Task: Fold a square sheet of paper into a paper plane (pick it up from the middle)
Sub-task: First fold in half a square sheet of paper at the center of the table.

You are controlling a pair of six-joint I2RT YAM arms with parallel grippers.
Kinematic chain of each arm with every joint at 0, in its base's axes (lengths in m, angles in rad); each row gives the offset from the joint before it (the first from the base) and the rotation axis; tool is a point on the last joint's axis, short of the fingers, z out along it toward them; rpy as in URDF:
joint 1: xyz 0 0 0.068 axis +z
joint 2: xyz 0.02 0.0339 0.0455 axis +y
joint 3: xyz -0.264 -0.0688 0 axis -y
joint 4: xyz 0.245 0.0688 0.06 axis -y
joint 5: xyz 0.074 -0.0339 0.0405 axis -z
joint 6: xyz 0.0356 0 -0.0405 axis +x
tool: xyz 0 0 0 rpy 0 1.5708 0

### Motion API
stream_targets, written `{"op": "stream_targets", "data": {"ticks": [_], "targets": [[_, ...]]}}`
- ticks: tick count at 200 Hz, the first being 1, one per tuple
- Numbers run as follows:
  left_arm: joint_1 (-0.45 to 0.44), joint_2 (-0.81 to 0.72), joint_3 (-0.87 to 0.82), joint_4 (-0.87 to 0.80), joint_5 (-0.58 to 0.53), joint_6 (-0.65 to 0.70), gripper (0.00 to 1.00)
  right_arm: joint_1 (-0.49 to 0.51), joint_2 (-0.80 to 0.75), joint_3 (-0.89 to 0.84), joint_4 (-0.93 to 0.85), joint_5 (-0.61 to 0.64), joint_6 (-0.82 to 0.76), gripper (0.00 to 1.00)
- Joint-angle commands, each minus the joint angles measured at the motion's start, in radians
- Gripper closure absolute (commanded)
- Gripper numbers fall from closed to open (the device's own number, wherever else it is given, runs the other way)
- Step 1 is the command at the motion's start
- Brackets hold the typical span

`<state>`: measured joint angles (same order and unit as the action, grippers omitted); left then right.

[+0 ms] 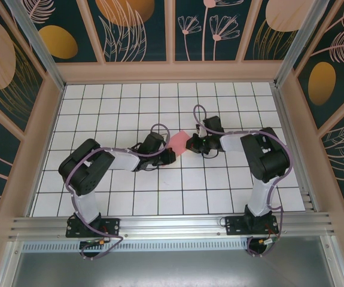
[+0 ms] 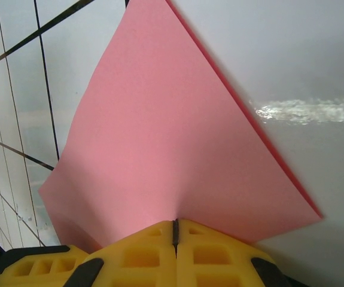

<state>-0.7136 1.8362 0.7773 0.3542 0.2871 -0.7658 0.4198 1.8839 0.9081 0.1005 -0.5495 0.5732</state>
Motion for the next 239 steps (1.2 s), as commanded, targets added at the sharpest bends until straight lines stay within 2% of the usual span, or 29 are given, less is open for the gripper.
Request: {"op": "stream_targets", "data": {"ticks": [1, 63, 178, 197, 239], "targets": [[-0.006, -0.013, -0.095, -0.128, 0.047, 0.039, 0.99, -0.008, 0.094, -0.019, -0.115, 0.14, -0.036, 1.0], [-0.005, -0.064, -0.195, -0.135, 0.009, 0.045, 0.99, -0.012, 0.107, -0.013, -0.123, 0.137, -0.045, 1.0], [-0.004, -0.103, -0.223, -0.066, 0.027, 0.045, 0.97, -0.011, 0.119, -0.015, -0.126, 0.13, -0.052, 1.0], [-0.004, -0.117, -0.209, -0.072, 0.034, 0.013, 0.95, -0.012, 0.117, -0.015, -0.126, 0.125, -0.05, 1.0], [-0.004, -0.25, -0.149, -0.025, 0.056, -0.077, 0.93, -0.004, 0.091, -0.034, -0.104, 0.104, -0.018, 1.0]]}}
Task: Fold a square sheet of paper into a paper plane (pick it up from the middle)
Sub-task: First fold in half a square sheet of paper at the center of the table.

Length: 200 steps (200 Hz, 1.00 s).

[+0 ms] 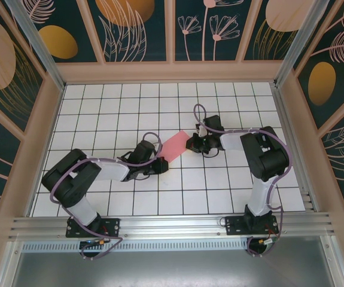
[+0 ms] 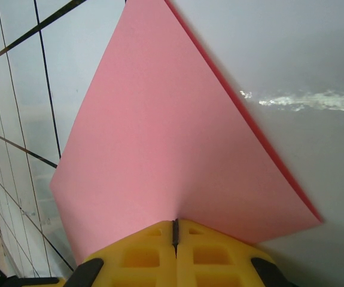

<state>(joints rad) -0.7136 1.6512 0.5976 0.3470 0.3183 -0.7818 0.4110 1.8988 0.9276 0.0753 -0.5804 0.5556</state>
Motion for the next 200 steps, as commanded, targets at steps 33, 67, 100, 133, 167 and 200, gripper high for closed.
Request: {"op": "stream_targets", "data": {"ticks": [33, 67, 100, 133, 167, 200], "targets": [[-0.004, -0.079, 0.054, 0.05, -0.026, -0.132, 0.93, 0.031, 0.043, -0.079, -0.062, 0.131, 0.036, 1.0], [-0.004, -0.025, 0.079, 0.065, -0.093, -0.178, 0.95, 0.058, 0.003, -0.104, -0.044, 0.132, 0.071, 1.0], [-0.004, 0.036, 0.1, 0.058, -0.114, -0.195, 0.96, 0.064, -0.022, -0.116, -0.036, 0.137, 0.082, 1.0], [-0.004, 0.097, 0.125, 0.043, -0.124, -0.203, 0.97, 0.065, -0.023, -0.114, -0.029, 0.134, 0.084, 1.0], [-0.004, 0.136, 0.143, 0.026, -0.131, -0.199, 0.98, 0.065, -0.028, -0.117, -0.024, 0.132, 0.081, 1.0], [-0.004, 0.161, 0.156, -0.027, -0.134, -0.196, 0.98, 0.065, -0.019, -0.112, -0.015, 0.123, 0.074, 1.0]]}}
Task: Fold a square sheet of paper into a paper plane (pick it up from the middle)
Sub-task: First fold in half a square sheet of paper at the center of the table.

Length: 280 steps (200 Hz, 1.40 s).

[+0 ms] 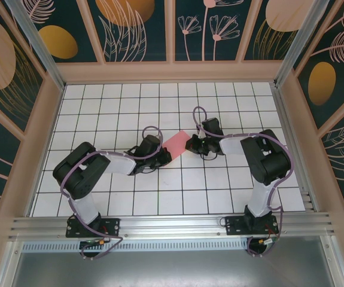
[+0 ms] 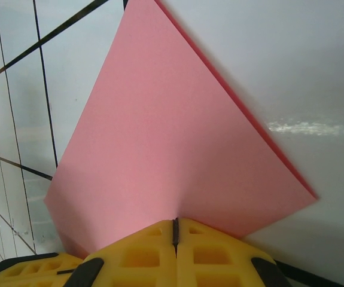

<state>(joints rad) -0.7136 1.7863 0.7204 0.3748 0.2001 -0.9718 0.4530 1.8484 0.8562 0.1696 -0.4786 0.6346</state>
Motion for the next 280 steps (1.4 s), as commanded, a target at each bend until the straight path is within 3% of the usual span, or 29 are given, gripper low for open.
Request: {"op": "stream_targets", "data": {"ticks": [1, 41, 146, 221, 280], "targets": [[-0.004, 0.026, 0.033, -0.056, -0.016, -0.005, 0.98, 0.023, 0.032, -0.039, -0.109, 0.021, -0.006, 1.0], [-0.004, 0.049, 0.054, -0.203, -0.053, -0.019, 0.99, -0.003, 0.046, -0.019, -0.119, 0.022, 0.013, 1.0], [-0.004, 0.072, 0.066, -0.257, -0.019, -0.031, 1.0, -0.142, 0.067, 0.112, -0.199, 0.124, -0.054, 1.0], [-0.004, 0.066, 0.091, -0.263, -0.006, -0.023, 0.98, -0.084, -0.08, 0.035, -0.133, 0.053, -0.052, 1.0], [-0.004, 0.064, 0.096, -0.272, -0.008, -0.027, 0.98, 0.006, -0.017, 0.027, -0.066, 0.048, 0.013, 1.0]]}}
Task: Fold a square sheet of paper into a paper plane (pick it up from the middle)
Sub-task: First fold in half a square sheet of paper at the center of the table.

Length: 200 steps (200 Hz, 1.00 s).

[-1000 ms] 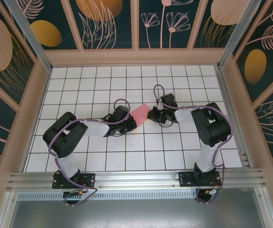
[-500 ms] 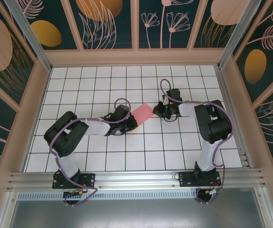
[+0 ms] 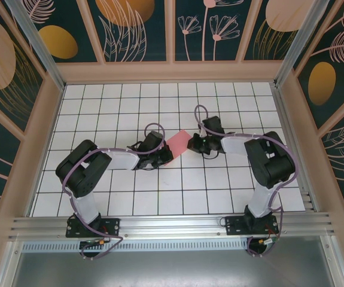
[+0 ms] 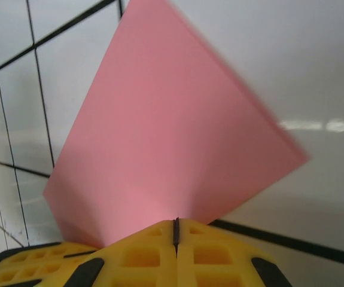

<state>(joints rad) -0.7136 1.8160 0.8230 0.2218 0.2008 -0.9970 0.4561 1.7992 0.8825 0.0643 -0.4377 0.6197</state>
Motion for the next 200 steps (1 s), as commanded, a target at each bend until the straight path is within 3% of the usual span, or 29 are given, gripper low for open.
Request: {"op": "stream_targets", "data": {"ticks": [1, 97, 138, 168, 200], "targets": [[-0.004, 0.035, -0.007, -0.119, -0.01, -0.002, 0.98, 0.004, 0.033, 0.002, 0.039, 0.008, 0.028, 1.0], [-0.004, 0.04, -0.029, -0.12, 0.007, -0.009, 0.98, -0.165, 0.135, 0.103, -0.053, 0.089, -0.047, 1.0], [-0.004, 0.038, -0.011, -0.11, 0.017, -0.008, 0.96, -0.171, 0.128, 0.185, -0.108, 0.088, -0.07, 1.0], [-0.004, 0.015, 0.063, -0.167, 0.005, 0.004, 0.88, -0.139, 0.025, 0.149, -0.111, 0.093, -0.075, 1.0], [0.004, -0.06, 0.145, -0.272, -0.058, 0.056, 0.68, -0.036, -0.076, 0.093, -0.141, 0.161, -0.056, 0.95]]}}
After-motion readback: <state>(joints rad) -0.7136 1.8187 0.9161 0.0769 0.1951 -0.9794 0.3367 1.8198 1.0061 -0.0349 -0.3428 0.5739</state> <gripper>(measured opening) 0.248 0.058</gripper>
